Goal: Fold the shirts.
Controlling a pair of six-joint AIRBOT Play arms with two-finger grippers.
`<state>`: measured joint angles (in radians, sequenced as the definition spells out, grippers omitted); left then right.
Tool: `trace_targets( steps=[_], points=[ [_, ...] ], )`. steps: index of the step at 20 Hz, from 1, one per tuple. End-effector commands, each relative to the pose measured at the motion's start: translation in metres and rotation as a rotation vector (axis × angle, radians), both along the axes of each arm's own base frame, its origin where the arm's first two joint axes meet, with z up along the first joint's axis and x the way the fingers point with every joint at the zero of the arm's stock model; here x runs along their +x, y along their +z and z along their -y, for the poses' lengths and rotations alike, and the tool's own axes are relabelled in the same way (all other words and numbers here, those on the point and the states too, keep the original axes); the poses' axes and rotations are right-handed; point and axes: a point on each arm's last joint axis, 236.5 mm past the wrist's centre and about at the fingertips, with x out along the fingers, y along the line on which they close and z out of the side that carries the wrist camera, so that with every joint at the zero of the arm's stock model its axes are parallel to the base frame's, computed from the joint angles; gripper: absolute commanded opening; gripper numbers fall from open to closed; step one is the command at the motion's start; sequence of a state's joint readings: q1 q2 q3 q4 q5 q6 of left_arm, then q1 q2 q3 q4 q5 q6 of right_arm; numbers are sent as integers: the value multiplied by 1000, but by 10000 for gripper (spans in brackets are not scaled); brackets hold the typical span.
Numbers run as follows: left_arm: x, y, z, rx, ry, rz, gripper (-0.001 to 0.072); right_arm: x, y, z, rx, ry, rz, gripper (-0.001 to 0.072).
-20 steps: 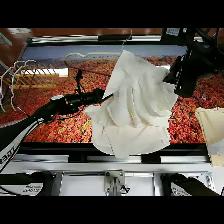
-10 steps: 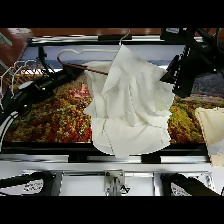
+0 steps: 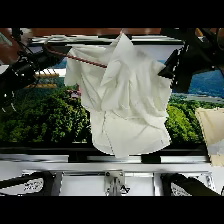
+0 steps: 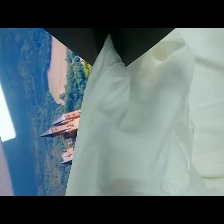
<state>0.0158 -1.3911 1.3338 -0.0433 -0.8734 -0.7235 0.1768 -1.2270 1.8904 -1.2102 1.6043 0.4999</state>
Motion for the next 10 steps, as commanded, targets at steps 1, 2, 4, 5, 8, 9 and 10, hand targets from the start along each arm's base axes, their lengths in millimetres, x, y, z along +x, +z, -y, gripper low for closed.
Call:
trace_targets(
  steps=[1, 2, 4, 5, 8, 9, 10],
  points=[
    [-15, -27, 4, 122, -65, -80, 43, 13, 10, -13, 65, 8, 48, 71],
    [-20, -48, 3, 192, -79, -139, 43, 13, 7, -17, 77, 18, 29, 71],
    [-24, -74, -3, 295, -82, -193, 44, 11, -8, -27, 100, 44, -47, 71],
    [-24, -80, -7, 328, -75, -194, 45, 11, -19, -33, 93, 61, -92, 72],
    [-15, -88, -16, 374, -33, -188, 45, 17, -42, -60, 122, 117, -162, 71],
    [-10, -97, -23, 412, -11, -191, 46, 21, -45, -66, 144, 121, -172, 71],
    [-5, -109, -30, 456, 7, -199, 46, 25, -48, -70, 159, 122, -185, 71]
  ],
)
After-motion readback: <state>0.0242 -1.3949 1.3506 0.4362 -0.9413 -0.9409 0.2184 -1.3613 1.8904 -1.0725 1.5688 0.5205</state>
